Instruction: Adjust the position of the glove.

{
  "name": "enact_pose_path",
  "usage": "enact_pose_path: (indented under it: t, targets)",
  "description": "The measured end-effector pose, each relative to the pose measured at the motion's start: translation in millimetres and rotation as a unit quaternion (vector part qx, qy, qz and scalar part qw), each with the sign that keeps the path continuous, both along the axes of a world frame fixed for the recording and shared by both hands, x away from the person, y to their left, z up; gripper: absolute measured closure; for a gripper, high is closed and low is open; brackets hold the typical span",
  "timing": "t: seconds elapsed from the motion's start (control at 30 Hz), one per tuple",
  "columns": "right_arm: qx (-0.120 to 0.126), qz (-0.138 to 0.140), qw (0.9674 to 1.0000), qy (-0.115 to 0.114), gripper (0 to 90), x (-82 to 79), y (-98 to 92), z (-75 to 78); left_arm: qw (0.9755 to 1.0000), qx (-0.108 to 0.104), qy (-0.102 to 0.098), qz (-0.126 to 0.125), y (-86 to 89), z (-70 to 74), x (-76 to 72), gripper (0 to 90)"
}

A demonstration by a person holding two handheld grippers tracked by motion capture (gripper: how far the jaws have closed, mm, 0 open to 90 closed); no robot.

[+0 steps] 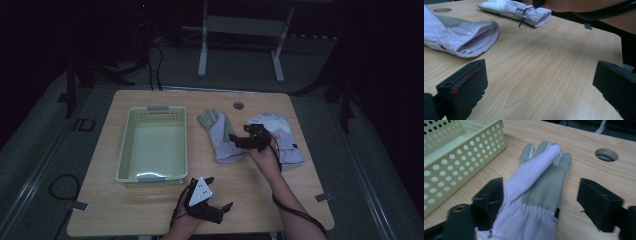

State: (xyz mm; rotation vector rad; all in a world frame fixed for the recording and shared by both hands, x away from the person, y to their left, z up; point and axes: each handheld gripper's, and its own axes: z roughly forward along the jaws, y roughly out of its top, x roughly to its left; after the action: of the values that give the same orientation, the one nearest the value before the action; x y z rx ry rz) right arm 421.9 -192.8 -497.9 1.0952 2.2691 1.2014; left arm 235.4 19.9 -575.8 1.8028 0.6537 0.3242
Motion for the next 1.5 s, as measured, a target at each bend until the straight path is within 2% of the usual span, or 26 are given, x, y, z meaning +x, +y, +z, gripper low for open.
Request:
enact_pose_path:
  t: [0.03, 0.07, 0.1, 0.13, 0.17, 0.27, 0.3, 0.43, 0.7, 0.73, 0.83, 0.87, 0.97, 1.03, 1.07, 1.17, 1.2, 1.23, 1.3, 1.43, 1.5]
  targets:
    - [0.002, 0.003, 1.0000, 0.002, 29.4, 2.0, 1.3, -1.7, 1.0000, 0.000, 0.000, 0.000, 0.0, 0.0, -0.1, 0.0]
    - [0.002, 0.005, 0.9998, 0.020, 30.6, 7.2, 4.2, -6.2, 1.0000, 0.000, 0.000, -0.001, 0.0, 0.0, -0.1, 0.0]
    - [0.002, 0.005, 0.9998, 0.020, 30.6, 7.2, 4.2, -6.2, 1.0000, 0.000, 0.000, -0.001, 0.0, 0.0, -0.1, 0.0]
    - [0.007, 0.013, 0.9994, 0.032, 39.4, 10.8, 7.0, -10.0, 1.0000, 0.000, 0.000, -0.002, 0.1, 0.0, -0.1, 0.0]
    - [0.007, 0.013, 0.9994, 0.032, 39.4, 10.8, 7.0, -10.0, 1.0000, 0.000, 0.000, -0.002, 0.1, 0.0, 0.0, 0.0]
    - [-0.014, 0.018, 0.9995, 0.021, 45.3, 12.0, 11.0, -12.8, 1.0000, -0.002, 0.002, -0.002, 0.3, -0.1, 0.3, 0.0]
    - [-0.020, 0.017, 0.9994, 0.023, 48.2, 14.8, 13.4, -15.9, 1.0000, -0.002, 0.002, -0.002, 0.3, -0.1, 0.4, 0.0]
    - [-0.028, 0.007, 0.9989, 0.036, 50.4, 22.9, 16.5, -24.1, 1.0000, -0.002, 0.002, -0.002, 0.3, 0.0, 0.2, 0.0]
    - [-0.033, -0.006, 0.9982, 0.051, 53.8, 35.6, 15.7, -42.6, 1.0000, -0.003, 0.004, -0.003, 0.5, -0.1, 0.5, 0.0]
    - [-0.040, -0.007, 0.9976, 0.056, 56.3, 37.2, 16.1, -48.7, 1.0000, -0.004, 0.004, -0.003, 0.5, -0.1, 0.5, 0.0]
    - [-0.048, -0.004, 0.9971, 0.059, 58.8, 37.5, 18.0, -54.5, 1.0000, -0.004, 0.004, -0.002, 0.5, -0.2, 0.6, 0.0]
    - [-0.061, -0.002, 0.9968, 0.052, 61.4, 36.0, 20.4, -56.7, 1.0000, -0.004, 0.004, -0.002, 0.5, -0.2, 0.6, 0.0]
    - [-0.068, -0.004, 0.9964, 0.051, 68.4, 34.7, 22.5, -57.6, 1.0000, -0.003, 0.003, -0.002, 0.4, -0.1, 0.3, 0.0]
    - [-0.069, -0.006, 0.9963, 0.052, 68.4, 34.5, 23.5, -57.5, 1.0000, -0.003, 0.003, -0.002, 0.4, -0.1, 0.3, 0.0]
    - [-0.072, -0.009, 0.9956, 0.059, 81.1, 34.8, 26.4, -55.8, 1.0000, -0.002, 0.003, -0.001, 0.3, -0.1, 0.4, 0.0]
    - [-0.069, -0.018, 0.9954, 0.063, 87.3, 34.3, 28.4, -52.3, 1.0000, -0.002, 0.005, -0.001, 0.6, -0.1, 0.7, 0.0]
    - [-0.069, -0.018, 0.9954, 0.063, 87.3, 34.3, 28.4, -52.3, 1.0000, -0.002, 0.005, -0.001, 0.6, -0.1, 0.7, 0.0]
    - [-0.054, -0.021, 0.9961, 0.067, 88.1, 33.1, 27.2, -47.4, 1.0000, -0.003, 0.005, -0.002, 0.7, -0.1, 0.8, 0.0]
    - [-0.039, -0.029, 0.9968, 0.063, 88.3, 29.8, 25.3, -41.5, 1.0000, -0.003, 0.005, -0.002, 0.7, -0.1, 0.8, 0.0]
    - [-0.032, -0.029, 0.9981, 0.045, 88.5, 22.5, 23.3, -30.3, 1.0000, -0.003, 0.004, -0.002, 0.7, -0.1, 0.8, 0.0]
    - [-0.014, -0.034, 0.9984, 0.044, 88.5, 16.3, 19.1, -20.5, 1.0000, -0.003, 0.005, -0.001, 0.7, -0.1, 0.8, 0.0]
